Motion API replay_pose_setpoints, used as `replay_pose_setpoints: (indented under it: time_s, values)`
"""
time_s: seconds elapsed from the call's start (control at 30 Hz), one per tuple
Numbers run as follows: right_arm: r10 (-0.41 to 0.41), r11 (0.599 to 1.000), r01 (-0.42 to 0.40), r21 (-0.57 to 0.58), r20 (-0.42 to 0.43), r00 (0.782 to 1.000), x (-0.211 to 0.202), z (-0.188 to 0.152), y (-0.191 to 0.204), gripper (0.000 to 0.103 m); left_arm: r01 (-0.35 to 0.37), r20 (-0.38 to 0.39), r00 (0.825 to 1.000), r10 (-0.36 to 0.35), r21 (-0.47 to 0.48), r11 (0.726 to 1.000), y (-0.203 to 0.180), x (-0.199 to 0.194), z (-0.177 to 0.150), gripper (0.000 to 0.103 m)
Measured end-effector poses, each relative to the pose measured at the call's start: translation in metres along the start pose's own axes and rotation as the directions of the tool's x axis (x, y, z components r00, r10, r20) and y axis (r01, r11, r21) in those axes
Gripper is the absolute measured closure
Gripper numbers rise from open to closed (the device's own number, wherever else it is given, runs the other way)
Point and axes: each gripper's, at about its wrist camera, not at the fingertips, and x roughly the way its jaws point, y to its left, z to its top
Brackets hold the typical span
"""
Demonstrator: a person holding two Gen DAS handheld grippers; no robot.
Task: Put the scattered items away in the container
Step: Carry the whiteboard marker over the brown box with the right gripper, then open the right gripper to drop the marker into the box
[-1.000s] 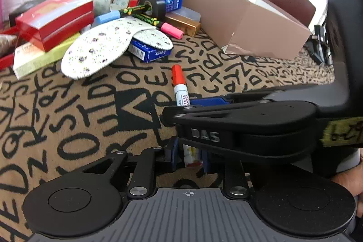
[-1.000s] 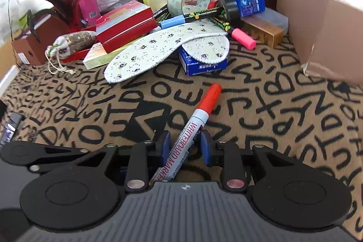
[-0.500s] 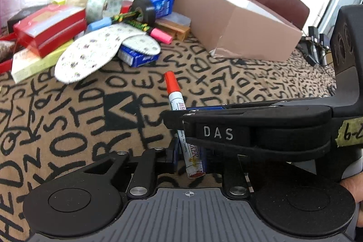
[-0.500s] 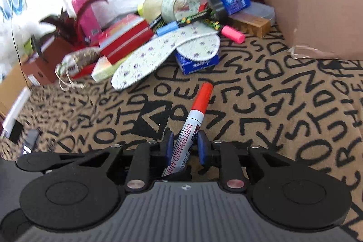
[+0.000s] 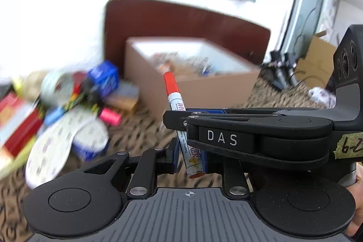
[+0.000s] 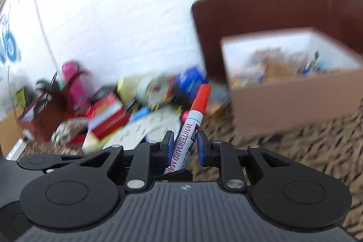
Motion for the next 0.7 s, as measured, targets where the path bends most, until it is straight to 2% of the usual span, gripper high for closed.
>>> replay_pose_setpoints:
  time_s: [0.1,0.3,0.5,0.7]
  values:
    - [-0.027,0.999,0.028,-0.018,0.054,0.998,-0.004,0.025,-0.013,0.078,0.032,0.036,0.999,-0.033,0.027,0.999,-0.01,0.011,0.027,0.087]
    - [-0.089,0.992,0.1,-0.077,0.127,0.988,0.008,0.068,-0.032,0.078,0.042,0.08,0.996,-0.049,0.078,0.996,-0.027,0.043,0.074,0.086]
    - [-0.088,0.993,0.097,-0.063,0.127,0.988,0.045,0.096,-0.057,0.078,0.049,0.082,0.995,-0.054,0.061,0.997,-0.021,0.084,0.105,0.086]
    - [-0.082,0.995,0.087,-0.049,0.088,0.993,0.088,0.107,-0.077,0.078,0.04,0.043,0.998,-0.042,0.038,0.998,0.0,0.131,0.117,0.085]
